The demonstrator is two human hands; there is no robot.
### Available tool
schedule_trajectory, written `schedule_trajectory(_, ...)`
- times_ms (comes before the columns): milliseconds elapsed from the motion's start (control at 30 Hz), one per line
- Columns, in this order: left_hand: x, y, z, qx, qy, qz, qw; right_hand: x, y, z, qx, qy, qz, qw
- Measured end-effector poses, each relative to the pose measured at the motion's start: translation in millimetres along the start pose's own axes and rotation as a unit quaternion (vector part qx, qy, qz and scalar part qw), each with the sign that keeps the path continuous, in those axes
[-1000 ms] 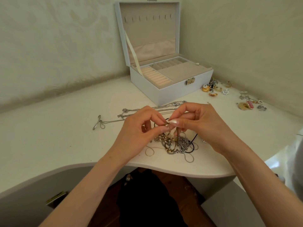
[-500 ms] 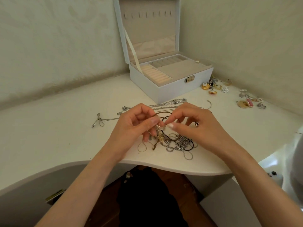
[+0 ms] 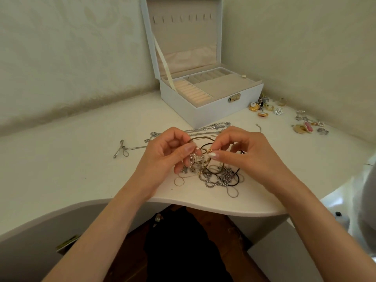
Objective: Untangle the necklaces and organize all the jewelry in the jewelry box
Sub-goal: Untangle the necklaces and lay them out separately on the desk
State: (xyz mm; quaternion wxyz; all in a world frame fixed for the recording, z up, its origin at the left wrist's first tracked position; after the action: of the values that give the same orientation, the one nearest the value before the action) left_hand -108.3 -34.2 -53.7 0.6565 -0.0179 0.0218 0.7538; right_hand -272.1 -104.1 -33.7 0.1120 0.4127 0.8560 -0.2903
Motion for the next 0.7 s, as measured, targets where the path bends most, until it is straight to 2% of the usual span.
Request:
schedule_trajectory(300, 0.5, 0.1, -0.9, -0.019, 0.000, -0.013, 1.000, -3.6, -6.6, -3.2, -0.082, -0.017, 0.042, 0.996)
schedule_trajectory(700, 0.9, 0.0, 0.2, -0.026, -0.002, -0.024, 0.999, -9.5, 0.8, -1.2, -0.068, 0.010, 0.019, 0.997)
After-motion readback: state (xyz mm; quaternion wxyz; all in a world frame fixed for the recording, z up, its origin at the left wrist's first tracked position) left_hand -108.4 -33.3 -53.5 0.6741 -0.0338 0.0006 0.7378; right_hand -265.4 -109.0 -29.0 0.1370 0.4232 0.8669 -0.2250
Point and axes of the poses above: each hand's wrist, its own x-axis away from the middle knuckle, its own y-axis out of the palm, z = x × y, the point moved 2 cm from there along -x, towards the middle knuckle, and after that the axes turned 13 degrees about -y, right-handed, at the moved point
